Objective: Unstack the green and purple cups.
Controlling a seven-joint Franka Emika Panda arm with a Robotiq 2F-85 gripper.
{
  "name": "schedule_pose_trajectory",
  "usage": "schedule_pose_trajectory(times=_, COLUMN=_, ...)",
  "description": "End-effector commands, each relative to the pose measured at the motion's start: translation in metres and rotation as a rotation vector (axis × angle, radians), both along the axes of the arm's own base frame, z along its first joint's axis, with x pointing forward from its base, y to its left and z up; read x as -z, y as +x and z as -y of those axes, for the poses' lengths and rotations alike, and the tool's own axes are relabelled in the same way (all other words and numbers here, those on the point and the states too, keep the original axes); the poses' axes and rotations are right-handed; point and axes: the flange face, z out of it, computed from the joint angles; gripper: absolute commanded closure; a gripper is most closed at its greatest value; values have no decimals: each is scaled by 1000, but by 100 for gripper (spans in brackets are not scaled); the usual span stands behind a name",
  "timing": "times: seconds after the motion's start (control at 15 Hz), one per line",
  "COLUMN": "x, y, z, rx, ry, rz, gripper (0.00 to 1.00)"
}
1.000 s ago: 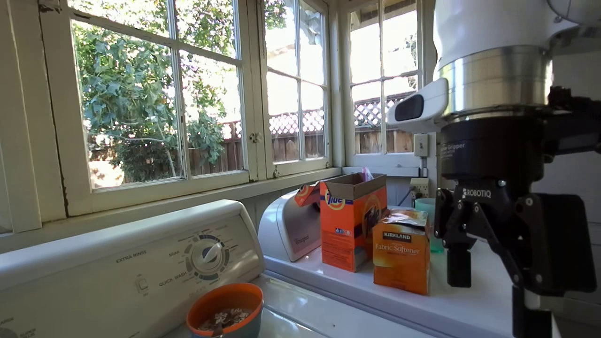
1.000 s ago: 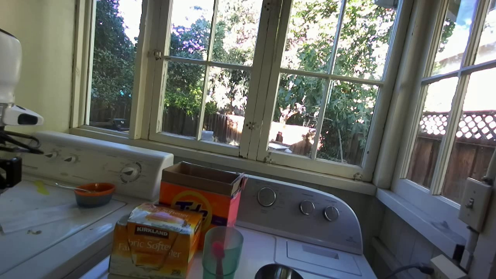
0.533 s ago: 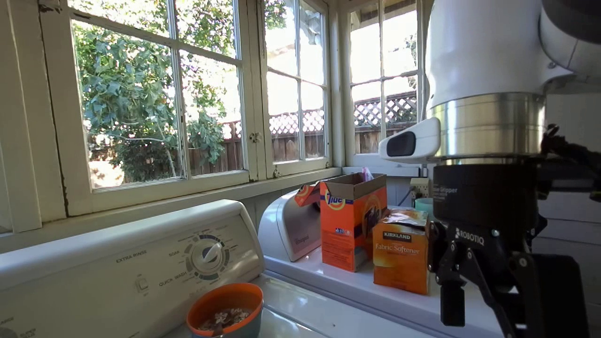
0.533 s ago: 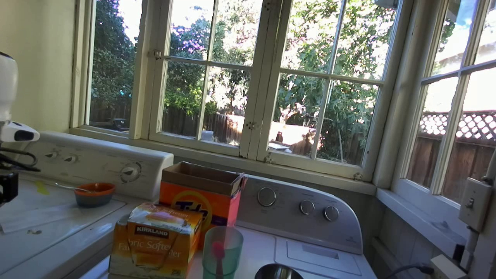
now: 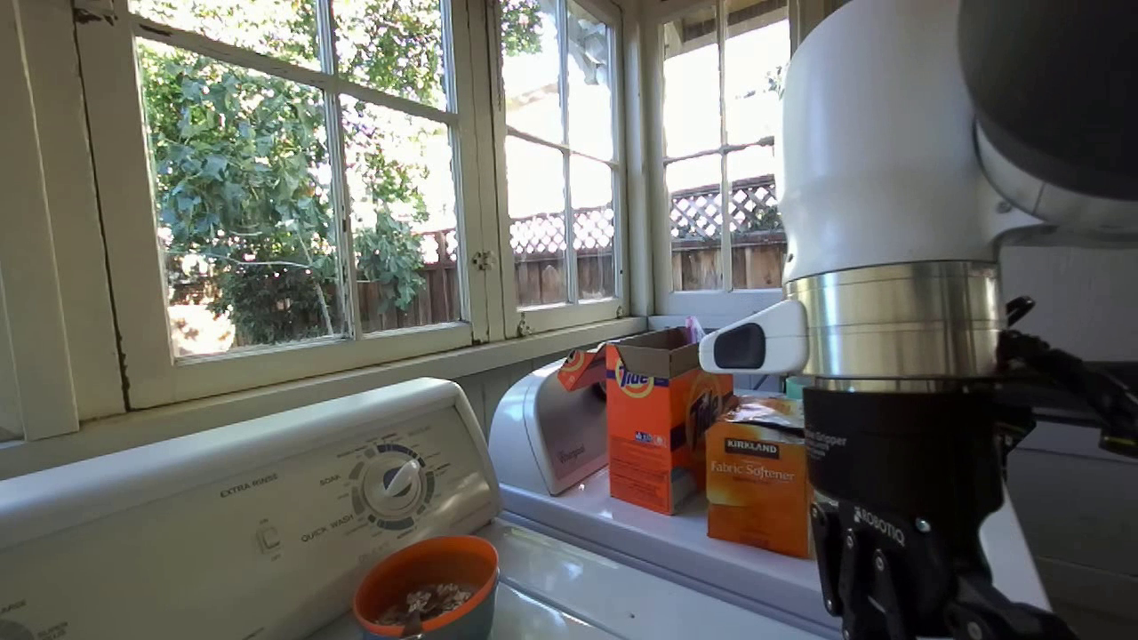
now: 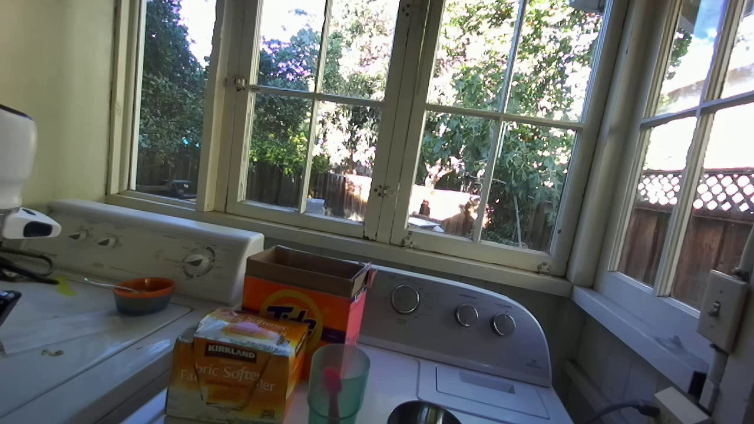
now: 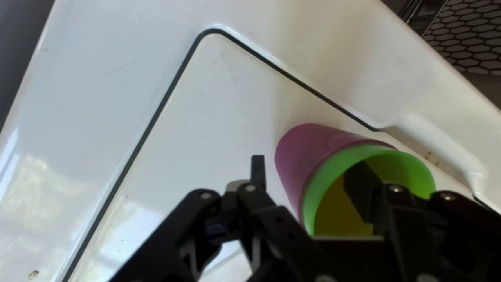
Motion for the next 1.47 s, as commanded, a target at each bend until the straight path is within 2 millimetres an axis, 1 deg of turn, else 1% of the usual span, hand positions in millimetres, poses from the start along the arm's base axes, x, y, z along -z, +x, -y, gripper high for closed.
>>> schedule_pose_trajectory(times=0.0, x=9, y=7, z=4, rx=52, ry=-6, rz=-5, gripper=73)
schedule_pose_trajectory(times=0.07, x=10, y=7, z=7, rx=71, ry=-6, rz=-8, gripper=82)
schedule_pose_trajectory(times=0.2, x=9, y=8, z=13, rx=102, ry=-8, rz=-10, gripper=96)
schedule_pose_trajectory(times=0.27, x=9, y=9, z=15, rx=114, ry=-9, rz=-11, gripper=100)
schedule_pose_trajectory(times=0.53, x=5, y=12, z=20, rx=166, ry=-15, rz=-5, gripper=98)
schedule_pose_trajectory(times=1.4, x=-1, y=8, z=38, rx=313, ry=-94, rz=-35, gripper=98)
